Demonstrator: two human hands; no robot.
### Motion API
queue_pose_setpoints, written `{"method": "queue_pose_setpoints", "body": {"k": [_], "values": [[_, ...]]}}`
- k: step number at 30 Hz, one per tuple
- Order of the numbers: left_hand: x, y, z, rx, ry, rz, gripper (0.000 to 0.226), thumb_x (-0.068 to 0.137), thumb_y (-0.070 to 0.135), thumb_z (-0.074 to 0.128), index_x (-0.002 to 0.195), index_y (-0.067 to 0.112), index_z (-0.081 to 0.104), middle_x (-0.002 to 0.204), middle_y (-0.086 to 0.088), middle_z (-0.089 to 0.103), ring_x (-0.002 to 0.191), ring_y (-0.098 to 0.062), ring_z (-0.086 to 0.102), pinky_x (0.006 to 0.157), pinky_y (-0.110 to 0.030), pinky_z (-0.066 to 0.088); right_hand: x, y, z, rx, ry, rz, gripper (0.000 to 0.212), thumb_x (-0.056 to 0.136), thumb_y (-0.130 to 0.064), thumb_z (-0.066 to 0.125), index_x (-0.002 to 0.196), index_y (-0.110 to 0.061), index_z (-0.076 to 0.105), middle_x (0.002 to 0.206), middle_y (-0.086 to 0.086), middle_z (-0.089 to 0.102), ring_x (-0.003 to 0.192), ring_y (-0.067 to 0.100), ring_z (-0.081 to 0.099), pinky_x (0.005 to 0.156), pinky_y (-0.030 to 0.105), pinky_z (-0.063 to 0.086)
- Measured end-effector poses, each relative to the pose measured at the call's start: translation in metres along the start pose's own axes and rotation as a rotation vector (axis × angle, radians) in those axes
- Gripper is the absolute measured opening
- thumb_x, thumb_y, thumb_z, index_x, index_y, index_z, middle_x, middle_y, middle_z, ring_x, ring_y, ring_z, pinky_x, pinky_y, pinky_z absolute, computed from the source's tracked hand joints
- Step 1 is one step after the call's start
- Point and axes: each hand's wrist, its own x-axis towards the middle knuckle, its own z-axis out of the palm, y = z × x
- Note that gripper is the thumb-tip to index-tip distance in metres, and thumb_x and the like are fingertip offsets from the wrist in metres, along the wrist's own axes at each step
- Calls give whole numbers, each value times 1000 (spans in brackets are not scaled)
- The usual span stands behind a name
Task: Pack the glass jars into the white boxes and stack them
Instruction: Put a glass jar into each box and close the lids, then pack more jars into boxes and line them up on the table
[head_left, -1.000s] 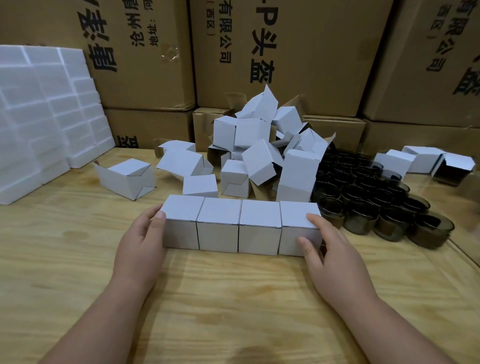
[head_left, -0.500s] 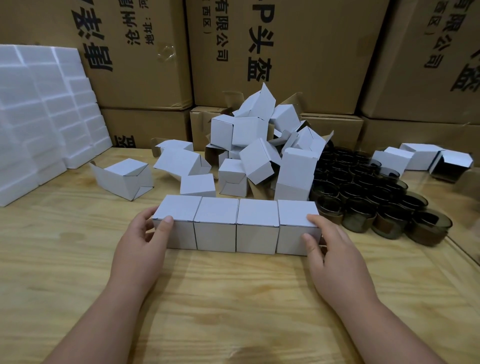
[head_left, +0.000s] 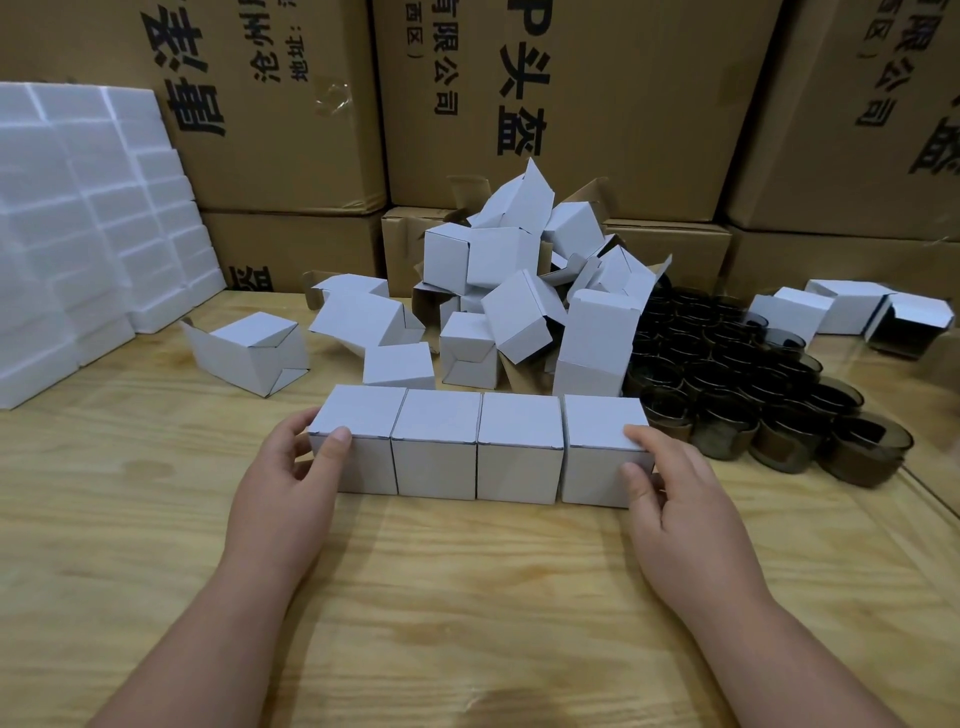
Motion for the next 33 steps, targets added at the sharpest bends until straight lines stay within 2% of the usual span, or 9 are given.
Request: {"method": "queue_pose_setpoints", "body": {"k": [4,7,11,15,18,20,25,28,33], "values": [[-1,1,0,3,11,-1,46,79,69,53,122,55,55,103,28,65,98,6,61,74,-25,44,-1,-1,1,-9,2,-29,38,101,-38,49,139,-41,52,128,-26,45,99,-7,48,78,10,37],[-3,3,0,7,9,1,38,78,69,54,115,61,54,99,40,63,97,9,61,74,-24,44,-2,-1,1,-15,0,-38,39,100,-40,47,139,-41,52,131,-23,48,98,-5,49,77,18,40],[-5,7,-1,20,7,23,37,71,75,57,107,68,51,99,49,58,90,16,60,72,-23,44,-1,0,1,-8,-5,-54,39,100,-38,49,139,-40,52,127,-24,49,96,-5,50,75,13,39],[-5,4,-1,22,14,28,64,67,79,61,126,56,50,108,30,64,87,18,59,71,-26,46,-1,-2,1,-23,-36,-67,37,101,-39,51,138,-45,50,118,-35,45,99,-11,53,71,10,37],[-5,3,-1,26,8,29,73,65,80,61,131,52,48,112,28,63,88,19,58,72,-26,47,0,-6,-1,24,-23,-48,37,99,-48,46,135,-55,41,120,-41,46,99,-10,55,70,12,40],[-5,2,-1,28,2,33,73,66,81,60,132,51,47,113,29,62,89,19,57,73,-25,46,3,-5,-3,85,31,-12,34,101,-51,42,134,-57,39,113,-37,52,94,-6,58,66,19,43],[-3,-1,0,-12,-9,26,61,72,78,53,127,51,48,118,24,62,101,10,59,78,-27,45,22,11,-8,79,157,141,41,105,-38,39,146,-36,43,94,-16,60,83,7,60,67,31,42],[-3,-1,0,-37,-1,19,56,77,76,49,126,48,49,118,21,61,98,15,57,76,-21,41,35,18,-10,21,107,209,45,106,-28,40,150,-36,40,100,-4,63,82,15,60,64,31,40],[-1,-2,-1,-106,22,-3,57,79,73,47,126,42,51,121,11,64,104,4,61,82,-28,45,39,16,-11,-202,17,247,47,100,-24,50,147,-33,44,111,-2,59,74,3,53,60,31,39]]}}
